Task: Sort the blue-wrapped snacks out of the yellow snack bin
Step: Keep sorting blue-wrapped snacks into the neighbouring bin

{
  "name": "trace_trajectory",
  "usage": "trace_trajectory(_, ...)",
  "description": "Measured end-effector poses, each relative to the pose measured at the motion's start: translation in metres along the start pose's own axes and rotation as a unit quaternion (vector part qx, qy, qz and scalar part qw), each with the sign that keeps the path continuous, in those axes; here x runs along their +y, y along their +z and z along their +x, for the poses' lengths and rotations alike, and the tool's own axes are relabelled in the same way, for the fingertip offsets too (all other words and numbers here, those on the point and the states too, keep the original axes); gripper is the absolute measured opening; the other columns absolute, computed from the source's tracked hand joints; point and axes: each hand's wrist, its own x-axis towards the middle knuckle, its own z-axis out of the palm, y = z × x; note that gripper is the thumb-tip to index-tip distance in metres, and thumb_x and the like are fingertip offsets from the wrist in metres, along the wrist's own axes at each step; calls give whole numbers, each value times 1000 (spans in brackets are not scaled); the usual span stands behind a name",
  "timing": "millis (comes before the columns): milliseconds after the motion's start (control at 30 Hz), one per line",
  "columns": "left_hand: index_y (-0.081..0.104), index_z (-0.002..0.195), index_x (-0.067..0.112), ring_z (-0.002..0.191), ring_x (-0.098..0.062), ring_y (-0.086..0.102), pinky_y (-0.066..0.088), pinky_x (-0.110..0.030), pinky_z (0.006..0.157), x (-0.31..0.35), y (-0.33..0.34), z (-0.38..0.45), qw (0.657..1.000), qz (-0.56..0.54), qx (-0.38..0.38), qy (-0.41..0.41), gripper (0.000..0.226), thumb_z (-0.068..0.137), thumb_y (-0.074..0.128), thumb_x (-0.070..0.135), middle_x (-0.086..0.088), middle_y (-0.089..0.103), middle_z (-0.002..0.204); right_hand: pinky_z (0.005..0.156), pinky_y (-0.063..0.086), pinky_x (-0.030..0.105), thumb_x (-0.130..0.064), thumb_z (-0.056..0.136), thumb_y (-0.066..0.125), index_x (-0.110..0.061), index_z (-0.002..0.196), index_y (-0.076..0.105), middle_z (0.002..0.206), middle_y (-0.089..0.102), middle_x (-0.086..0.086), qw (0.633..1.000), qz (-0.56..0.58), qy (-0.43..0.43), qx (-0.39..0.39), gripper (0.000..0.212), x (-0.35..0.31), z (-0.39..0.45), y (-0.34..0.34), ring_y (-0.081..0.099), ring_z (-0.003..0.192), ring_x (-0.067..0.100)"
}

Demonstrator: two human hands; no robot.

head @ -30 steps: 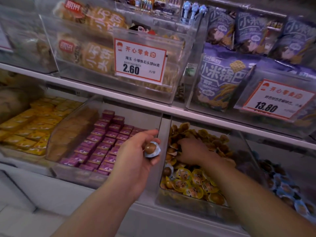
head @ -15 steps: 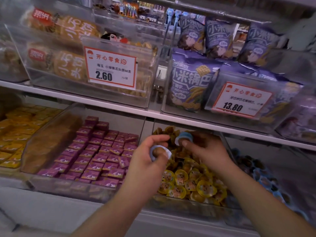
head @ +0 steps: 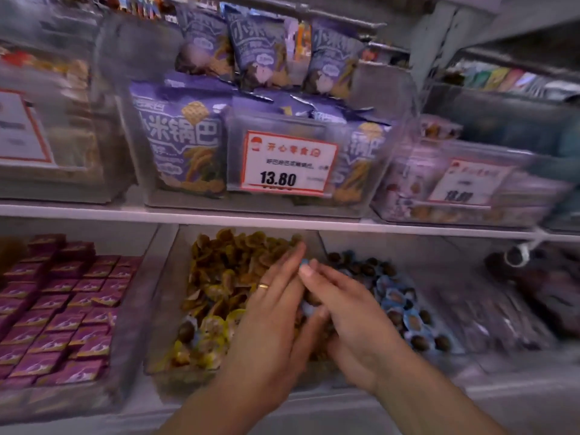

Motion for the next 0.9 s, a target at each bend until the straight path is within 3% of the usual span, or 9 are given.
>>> trace_trajectory(67, 29, 154, 34, 147, 2, 22, 22, -14, 114, 1, 3, 2, 998, -48, -36, 10, 57, 101, 37, 55, 23, 17, 162, 53, 52, 20, -35, 82, 72, -23, 103, 76, 94, 77, 3, 999, -31, -16, 23, 25, -7, -4, -18, 71, 75, 12)
trace_trajectory(167, 30, 154, 29, 148, -3, 24, 22, -16, 115, -2, 8, 4, 995, -50, -63, 52, 56, 102, 43, 47, 19, 22, 162, 47, 47, 20, -35, 85, 76, -23, 98, 76, 80, 72, 1, 994, -105, -23, 14, 17, -22, -4, -46, 65, 63, 12)
trace_trajectory(267, 39, 148, 36, 140, -2, 38, 34, -18, 110, -13, 10, 4, 998, -50, -35, 1, 49, 100, 44, 48, 23, 38, 152, 39, 38, 17, -25, 88, 73, -19, 86, 73, 64, 65, 5, 970, -200, -86, 104, 7, -36, 18, -84, 56, 44, 10)
trace_trajectory(367, 51, 136, 37, 130, 3, 47, 40, -20, 103, -28, 7, 6, 999, 1, -17, -43, 39, 98, 48, 42, 27, 49, 138, 62, 54, 20, -32, 96, 63, -27, 97, 72, 88, 75, -6, 933, -277, -83, 213, 10, -46, 56, -127, 69, 70, 3)
trace_trajectory(433, 57, 130, 37, 125, 3, 50, 42, -23, 101, -33, 3, 6, 998, 13, -8, -69, 35, 95, 49, 38, 27, 53, 131, 91, 52, 33, -36, 100, 54, -21, 118, 68, 117, 70, 1, 918, -295, -42, 261, 27, -45, 79, -155, 67, 105, 17)
trace_trajectory(500, 60, 124, 39, 118, 3, 55, 43, -23, 96, -35, -5, 6, 996, 29, -7, -83, 33, 94, 47, 41, 27, 58, 124, 100, 49, 37, -28, 101, 53, -12, 116, 68, 126, 67, 13, 906, -278, -37, 318, 26, -41, 93, -179, 61, 118, 31)
trace_trajectory(567, 66, 118, 35, 108, -1, 59, 45, -28, 90, -35, -16, 5, 995, 77, -1, -67, 33, 93, 46, 40, 23, 64, 116, 96, 50, 31, -19, 100, 54, -13, 101, 71, 121, 69, 14, 895, -318, -20, 312, 18, -38, 96, -181, 64, 114, 27)
trace_trajectory(667, 73, 108, 24, 101, -11, 62, 43, -33, 89, -37, -40, 5, 985, 167, 37, -27, 31, 90, 49, 31, 12, 69, 106, 69, 49, 15, -13, 95, 58, -16, 84, 73, 103, 75, 7, 885, -350, -91, 292, 18, -34, 91, -163, 68, 89, 9)
trace_trajectory(900, 72, 106, 20, 109, -26, 60, 46, -50, 93, -62, -112, -16, 956, 276, 57, -78, 30, 85, 50, 26, 2, 65, 116, 76, 43, 5, -25, 89, 52, -26, 99, 73, 92, 69, -20, 810, -455, -357, 95, 23, -9, 51, -52, 63, 86, -9)
